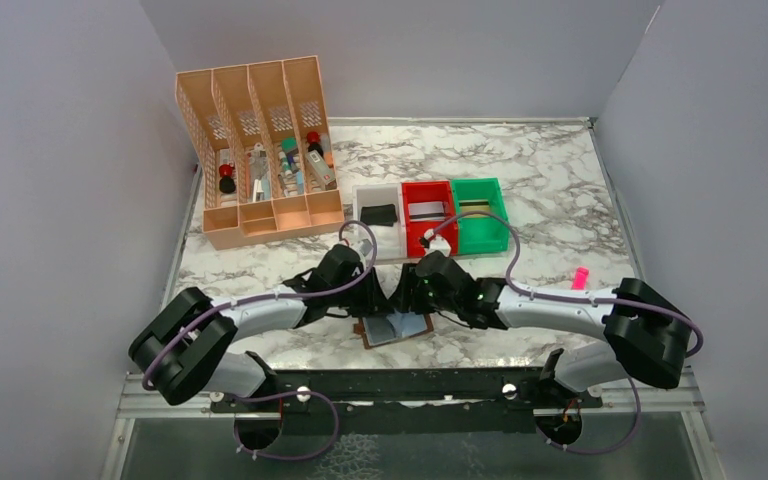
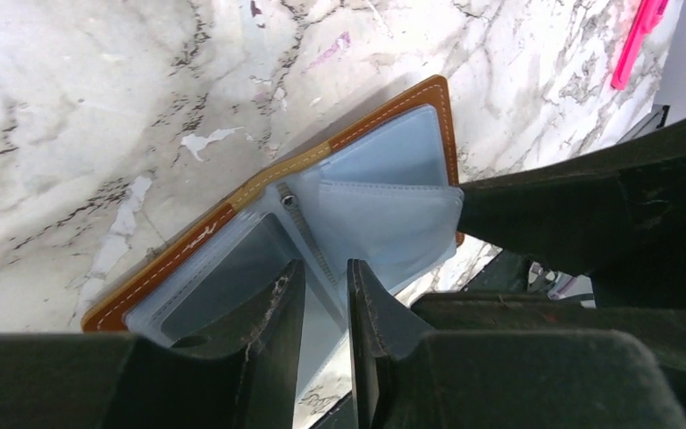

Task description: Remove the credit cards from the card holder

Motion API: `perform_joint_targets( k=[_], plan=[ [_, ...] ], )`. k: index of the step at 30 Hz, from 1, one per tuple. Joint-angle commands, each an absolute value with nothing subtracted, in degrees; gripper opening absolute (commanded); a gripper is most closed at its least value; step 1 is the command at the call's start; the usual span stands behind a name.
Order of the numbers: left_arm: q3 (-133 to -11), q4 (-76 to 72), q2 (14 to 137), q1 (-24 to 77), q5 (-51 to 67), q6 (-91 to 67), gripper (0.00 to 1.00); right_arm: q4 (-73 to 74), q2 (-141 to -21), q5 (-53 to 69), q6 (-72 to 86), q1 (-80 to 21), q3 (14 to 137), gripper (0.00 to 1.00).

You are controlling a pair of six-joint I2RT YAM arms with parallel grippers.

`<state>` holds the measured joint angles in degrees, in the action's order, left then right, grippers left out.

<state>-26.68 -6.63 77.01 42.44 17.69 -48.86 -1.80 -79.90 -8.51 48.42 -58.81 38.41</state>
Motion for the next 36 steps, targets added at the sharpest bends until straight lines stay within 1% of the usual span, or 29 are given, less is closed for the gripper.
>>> perform_joint_targets(
  k=[1,4,7,10,13,17,25,31,36],
  plan=[
    [-27.93,-11.84,79.24,42.93,22.18,-49.24,0.28,5.69,-80.46,-14.82,48.0,-58.97,41.76,0.53],
    [-28.37,-15.14,81.87,43.41,26.06,-49.94,0.28,10.44,-81.71,-19.28,48.8,-58.91,43.7,0.53],
    [-29.84,-15.91,83.52,44.75,27.35,-49.89,0.3,14.5,-81.77,-22.31,49.92,-58.72,44.91,0.53],
    [-31.48,-15.91,84.33,45.85,27.63,-49.57,0.34,14.58,-80.2,-23.14,50.81,-58.48,43.7,0.54],
    [-32.8,-15.95,84.7,46.46,27.64,-49.48,0.4,14.64,-79.32,-23.01,51.18,-58.23,42.98,0.55],
    [-33.65,-15.92,85.75,47.21,27.77,-49.48,0.44,16.2,-78.71,-23.9,52.51,-58.03,42.61,0.56],
    [-35.57,-16.05,90.23,51.01,30.64,-48.47,0.43,16.83,-74.8,-24.24,54.94,-57.07,40.09,0.56],
    [-35.96,-16.34,91.84,53.71,28.18,-50.49,0.43,17.64,-72.25,-23.75,55.64,-56.87,38.31,0.55],
    [-36.75,-16.71,90.69,54.52,26.63,-51.54,0.53,18.61,-71.22,-24.08,56.2,-56.85,36.99,0.55]
  ],
)
